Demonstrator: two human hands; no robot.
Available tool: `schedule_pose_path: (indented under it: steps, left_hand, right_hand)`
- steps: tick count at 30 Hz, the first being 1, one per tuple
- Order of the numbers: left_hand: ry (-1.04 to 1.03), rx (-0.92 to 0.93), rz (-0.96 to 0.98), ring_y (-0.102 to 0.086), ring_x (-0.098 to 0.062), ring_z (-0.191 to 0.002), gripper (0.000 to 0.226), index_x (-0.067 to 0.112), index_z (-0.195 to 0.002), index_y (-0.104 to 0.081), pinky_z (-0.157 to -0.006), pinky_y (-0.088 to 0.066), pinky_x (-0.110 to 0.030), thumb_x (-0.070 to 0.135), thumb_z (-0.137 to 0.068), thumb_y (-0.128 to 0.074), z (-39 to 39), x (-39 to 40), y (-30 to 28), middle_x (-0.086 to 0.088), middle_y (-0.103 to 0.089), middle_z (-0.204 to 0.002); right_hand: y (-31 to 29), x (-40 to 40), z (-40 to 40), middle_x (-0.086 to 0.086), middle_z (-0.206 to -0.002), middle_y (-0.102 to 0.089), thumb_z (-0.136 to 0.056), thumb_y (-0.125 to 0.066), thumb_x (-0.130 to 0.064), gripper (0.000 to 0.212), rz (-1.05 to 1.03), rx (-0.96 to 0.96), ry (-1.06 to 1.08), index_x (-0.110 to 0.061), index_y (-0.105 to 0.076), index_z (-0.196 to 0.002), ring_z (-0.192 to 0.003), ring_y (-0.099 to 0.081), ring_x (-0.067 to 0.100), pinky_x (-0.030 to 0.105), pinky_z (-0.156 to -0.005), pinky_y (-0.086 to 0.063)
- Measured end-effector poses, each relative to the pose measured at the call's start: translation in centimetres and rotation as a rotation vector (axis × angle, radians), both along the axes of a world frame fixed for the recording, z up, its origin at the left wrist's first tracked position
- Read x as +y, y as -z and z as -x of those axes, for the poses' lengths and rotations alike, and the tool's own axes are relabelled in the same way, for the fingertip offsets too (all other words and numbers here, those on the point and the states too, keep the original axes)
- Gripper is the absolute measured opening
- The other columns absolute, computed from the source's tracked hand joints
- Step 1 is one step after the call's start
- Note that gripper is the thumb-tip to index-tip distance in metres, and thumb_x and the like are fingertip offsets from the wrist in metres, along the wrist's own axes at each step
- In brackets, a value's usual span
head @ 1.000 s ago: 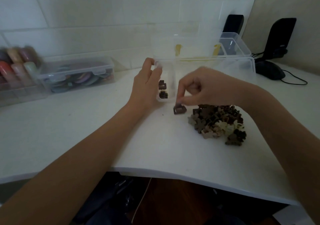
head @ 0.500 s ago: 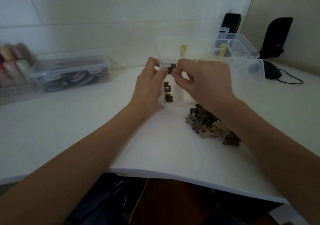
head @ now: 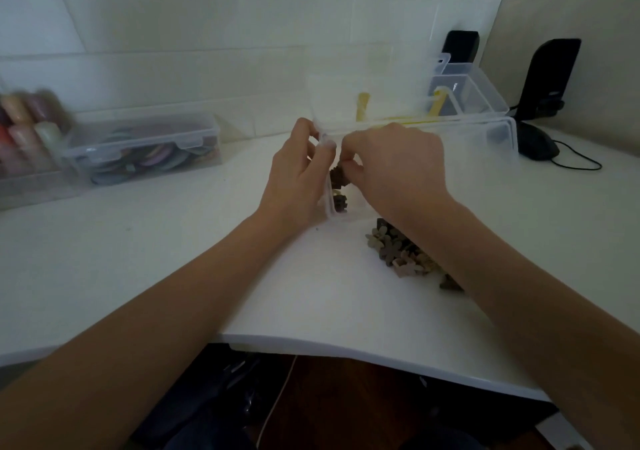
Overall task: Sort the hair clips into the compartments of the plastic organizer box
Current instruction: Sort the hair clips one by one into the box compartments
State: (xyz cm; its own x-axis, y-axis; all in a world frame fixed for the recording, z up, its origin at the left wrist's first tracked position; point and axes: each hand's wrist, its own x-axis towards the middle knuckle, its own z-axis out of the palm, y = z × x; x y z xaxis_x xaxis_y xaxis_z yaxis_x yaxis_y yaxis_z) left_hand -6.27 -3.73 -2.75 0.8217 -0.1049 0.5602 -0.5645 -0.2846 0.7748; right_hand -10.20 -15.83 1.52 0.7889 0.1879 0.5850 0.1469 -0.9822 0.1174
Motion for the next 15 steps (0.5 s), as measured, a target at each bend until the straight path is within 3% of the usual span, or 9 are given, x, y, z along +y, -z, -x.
schedule_pose_path:
  steps: [2, 6, 9, 11, 15]
  left_hand:
    - [0.002, -0.016, -0.007, -0.051, -0.011, -0.062, 0.010, 0.031, -0.082, -0.041, -0.056, -0.046, -0.031, 0.036, -0.090, -0.038, 0.0, 0.0, 0.0, -0.007, -0.057, -0.073]
    - [-0.014, -0.015, -0.006, -0.050, -0.011, -0.060, 0.011, 0.035, -0.078, -0.038, -0.054, -0.043, -0.025, 0.034, -0.089, -0.037, 0.0, 0.0, 0.0, -0.009, -0.057, -0.074]
    - [-0.037, 0.015, 0.036, -0.053, -0.017, -0.063, 0.014, 0.033, -0.075, -0.038, -0.052, -0.041, -0.023, 0.033, -0.089, -0.037, -0.2, 0.3, 0.0, -0.017, -0.057, -0.075]
    - [-0.057, 0.043, 0.065, -0.051, -0.019, -0.064, 0.015, 0.031, -0.073, -0.038, -0.049, -0.038, -0.018, 0.032, -0.088, -0.039, -0.5, 0.7, -0.1, -0.018, -0.055, -0.075]
    - [-0.122, 0.134, 0.161, -0.052, -0.020, -0.069, 0.022, 0.026, -0.071, -0.043, -0.045, -0.036, -0.014, 0.026, -0.093, -0.045, -1.3, 1.0, -0.1, -0.011, -0.058, -0.080]
  right_hand:
    - [0.2, 0.2, 0.2, 0.002, -0.082, -0.056, -0.095, -0.046, -0.026, 0.015, -0.003, 0.006, 0.009, -0.024, -0.059, -0.102, -0.068, -0.047, 0.023, 0.026, -0.049, -0.022]
    - [0.5, 0.0, 0.0, -0.001, -0.083, -0.062, -0.093, -0.048, -0.031, 0.015, -0.116, -0.031, -0.057, -0.026, -0.061, -0.096, -0.077, -0.058, 0.024, 0.028, -0.060, -0.030]
    - [0.8, -0.7, -0.1, -0.009, -0.053, -0.044, -0.087, -0.057, -0.037, 0.013, -0.325, -0.045, -0.231, -0.028, -0.065, -0.084, -0.057, -0.047, 0.008, 0.027, -0.057, -0.032]
    - [0.5, -1.5, -0.2, -0.009, -0.044, -0.035, -0.082, -0.066, -0.034, 0.010, -0.430, 0.064, -0.430, -0.024, -0.069, -0.079, -0.045, -0.038, 0.008, 0.025, -0.053, -0.032]
    - [-1.8, -3.8, -0.1, -0.001, -0.043, -0.034, -0.075, -0.075, -0.027, 0.012, -0.469, 0.512, -0.688, -0.016, -0.074, -0.080, -0.040, -0.024, 0.007, 0.016, -0.047, -0.024]
